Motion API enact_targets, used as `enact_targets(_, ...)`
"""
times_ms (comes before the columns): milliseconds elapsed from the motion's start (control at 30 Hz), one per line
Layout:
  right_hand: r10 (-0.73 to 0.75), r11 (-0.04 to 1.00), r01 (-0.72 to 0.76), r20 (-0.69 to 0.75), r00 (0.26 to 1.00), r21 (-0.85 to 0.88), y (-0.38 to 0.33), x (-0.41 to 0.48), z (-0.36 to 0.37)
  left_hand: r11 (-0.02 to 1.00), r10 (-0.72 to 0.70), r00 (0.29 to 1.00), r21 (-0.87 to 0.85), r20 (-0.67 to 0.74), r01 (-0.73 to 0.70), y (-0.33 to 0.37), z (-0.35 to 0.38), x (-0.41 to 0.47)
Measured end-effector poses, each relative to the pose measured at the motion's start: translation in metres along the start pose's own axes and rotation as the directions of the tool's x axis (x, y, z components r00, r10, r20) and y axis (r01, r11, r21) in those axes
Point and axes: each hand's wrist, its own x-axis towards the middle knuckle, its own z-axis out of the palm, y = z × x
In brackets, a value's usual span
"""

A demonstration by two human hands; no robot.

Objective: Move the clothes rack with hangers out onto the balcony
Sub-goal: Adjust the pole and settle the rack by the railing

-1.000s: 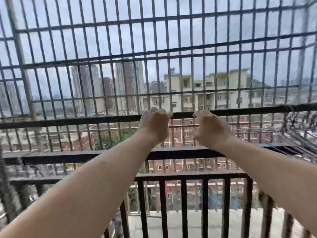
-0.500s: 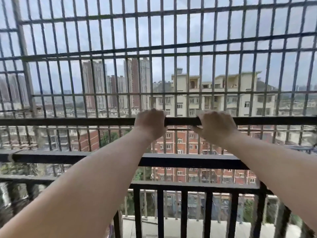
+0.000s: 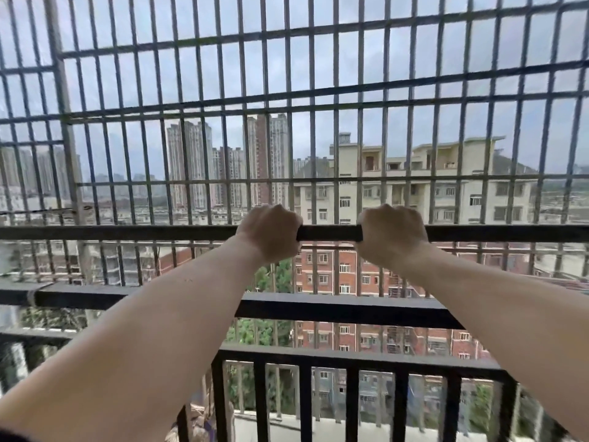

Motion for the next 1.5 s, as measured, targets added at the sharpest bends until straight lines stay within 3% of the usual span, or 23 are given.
enact_targets(267, 0.040, 0.999, -0.039, 0.013, 0.999, -0.025, -0.051, 0.018, 0.003, 0.994, 0.109, 0.994, 0.021, -0.012, -0.109, -0.059, 0.009, -0.008)
enact_targets(567, 0.021, 1.000, -0.021, -0.002, 1.000, 0.018, -0.137, 0.041, 0.009, 0.996, 0.066, 0.998, 0.069, -0.014, -0.065, -0.140, 0.013, -0.044)
enact_targets(900, 0.062, 0.998, -0.062, 0.017, 0.998, 0.002, -0.144, 0.036, 0.005, 0.988, -0.147, 0.988, -0.066, -0.056, 0.143, -0.125, 0.015, -0.055)
enact_targets(1133, 0.095, 0.995, -0.092, 0.077, 0.993, -0.042, -0.149, 0.032, -0.006, 0.997, -0.075, 0.977, -0.051, -0.199, 0.066, -0.127, 0.021, -0.061)
enact_targets(1500, 0.108, 0.994, -0.103, 0.145, 0.984, -0.041, -0.164, 0.030, -0.019, 0.999, -0.011, 0.959, -0.032, -0.283, 0.003, -0.141, 0.021, -0.069)
